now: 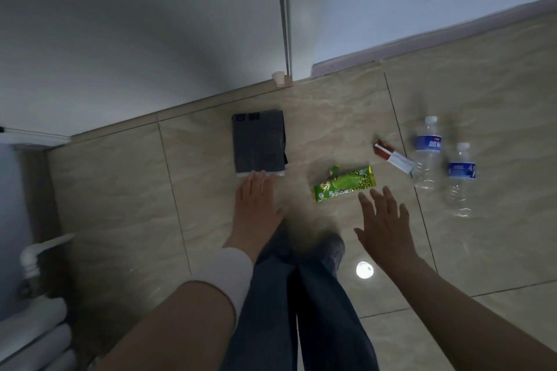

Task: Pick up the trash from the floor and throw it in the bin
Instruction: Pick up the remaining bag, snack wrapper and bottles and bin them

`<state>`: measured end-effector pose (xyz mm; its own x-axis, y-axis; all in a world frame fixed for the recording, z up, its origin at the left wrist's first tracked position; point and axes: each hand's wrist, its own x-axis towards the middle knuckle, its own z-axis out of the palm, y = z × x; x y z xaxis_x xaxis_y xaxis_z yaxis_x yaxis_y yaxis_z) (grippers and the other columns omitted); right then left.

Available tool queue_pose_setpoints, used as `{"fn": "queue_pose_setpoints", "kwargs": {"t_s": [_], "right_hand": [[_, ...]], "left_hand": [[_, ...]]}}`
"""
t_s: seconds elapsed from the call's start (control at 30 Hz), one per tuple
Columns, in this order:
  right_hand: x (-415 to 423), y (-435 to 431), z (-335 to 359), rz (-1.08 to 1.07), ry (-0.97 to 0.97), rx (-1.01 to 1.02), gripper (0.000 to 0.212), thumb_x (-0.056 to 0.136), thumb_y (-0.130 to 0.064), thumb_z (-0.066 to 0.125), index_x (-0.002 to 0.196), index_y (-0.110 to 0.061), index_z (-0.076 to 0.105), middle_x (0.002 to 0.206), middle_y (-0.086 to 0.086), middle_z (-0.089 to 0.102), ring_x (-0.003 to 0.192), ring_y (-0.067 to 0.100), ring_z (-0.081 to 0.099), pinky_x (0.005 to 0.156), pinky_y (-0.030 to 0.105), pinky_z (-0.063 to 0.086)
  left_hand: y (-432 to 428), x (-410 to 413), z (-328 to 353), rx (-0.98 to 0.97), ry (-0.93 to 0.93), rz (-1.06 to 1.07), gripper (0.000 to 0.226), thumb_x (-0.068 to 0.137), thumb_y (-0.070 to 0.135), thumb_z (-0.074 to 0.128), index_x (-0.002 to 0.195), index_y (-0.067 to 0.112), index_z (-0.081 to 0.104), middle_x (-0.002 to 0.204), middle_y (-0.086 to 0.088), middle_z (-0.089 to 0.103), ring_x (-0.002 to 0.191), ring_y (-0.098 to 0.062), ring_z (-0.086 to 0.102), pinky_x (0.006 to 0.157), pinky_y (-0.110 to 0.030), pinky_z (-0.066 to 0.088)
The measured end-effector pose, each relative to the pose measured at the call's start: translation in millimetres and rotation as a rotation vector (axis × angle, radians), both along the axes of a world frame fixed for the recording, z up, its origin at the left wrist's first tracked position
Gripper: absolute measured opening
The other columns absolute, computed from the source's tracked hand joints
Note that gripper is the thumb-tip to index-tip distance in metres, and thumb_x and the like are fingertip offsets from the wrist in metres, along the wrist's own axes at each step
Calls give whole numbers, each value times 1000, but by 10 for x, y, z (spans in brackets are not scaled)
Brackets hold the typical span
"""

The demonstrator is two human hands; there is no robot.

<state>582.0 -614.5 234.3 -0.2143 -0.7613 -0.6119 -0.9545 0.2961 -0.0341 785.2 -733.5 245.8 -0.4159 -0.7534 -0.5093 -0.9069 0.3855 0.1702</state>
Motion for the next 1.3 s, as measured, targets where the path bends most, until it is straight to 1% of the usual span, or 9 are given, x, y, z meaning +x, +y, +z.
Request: {"fn": "queue_pose_setpoints", "kwargs": {"t_s": [0.17,0.3,0.43,0.53,0.67,0.8,0.9,1.1,1.3], "right_hand": [[-167,-405,-809,-13,-6,-49,95,39,-28,95,119,-5,49,115,26,65,112,46,60,78,62,52],[-346,-623,-1885,14,-16,-90,94,35,-24,95,116,-3,54,110,25,67,109,46,61,78,55,53],[-564,-668,-2787,62,-5,-68,93,19,-27,97,101,3,66,99,27,66,95,48,64,71,51,55],[-651,-648,-3159,114,-20,-52,83,17,-36,94,88,-1,67,91,23,65,81,41,62,64,45,52],[-681,-617,-3249,111,-154,-17,60,34,-39,93,81,-8,72,81,11,68,73,36,68,61,43,55],[-828,-618,-2991,-392,-252,-3,38,77,-33,74,105,-9,64,109,9,61,103,30,61,74,32,45],[-1116,-652,-2790,-653,-218,-164,36,74,-32,77,96,-5,67,105,15,61,105,34,57,74,32,41],[-1709,-663,-3017,-559,-31,-183,46,62,-33,84,102,-15,73,136,19,39,130,39,30,106,47,31],[-1451,-531,-2919,-877,-106,19,50,79,-35,71,123,-17,57,121,14,52,113,32,53,90,36,47]], "left_hand": [[-444,-84,-888,45,8,139,74,87,46,53,148,17,22,155,-6,28,144,-24,21,116,-42,14],[-976,-105,-1973,78,71,615,88,80,60,54,149,21,16,154,-9,28,142,-30,25,114,-54,20],[-1431,-90,-2802,60,164,1082,109,74,58,65,150,15,-1,159,-11,8,146,-28,8,116,-50,11],[-1608,5,-3225,-14,121,1211,113,70,53,72,149,10,4,155,-15,13,144,-28,12,115,-43,13],[-1532,147,-3487,1,204,1222,91,66,40,80,132,-1,32,135,-20,46,125,-31,47,105,-39,39],[-1418,104,-3329,235,328,1124,52,71,32,78,110,2,59,113,-11,65,104,-26,62,90,-40,52],[-1394,-74,-3086,338,397,1106,45,71,31,77,106,6,65,108,-18,68,97,-32,65,90,-50,52],[-1405,-528,-2847,461,451,902,12,82,17,68,93,12,64,92,-10,65,78,-23,61,72,-32,47],[-1334,-1089,-2527,439,243,514,15,83,15,68,96,9,63,81,-4,63,71,-18,59,54,-24,40]]}}
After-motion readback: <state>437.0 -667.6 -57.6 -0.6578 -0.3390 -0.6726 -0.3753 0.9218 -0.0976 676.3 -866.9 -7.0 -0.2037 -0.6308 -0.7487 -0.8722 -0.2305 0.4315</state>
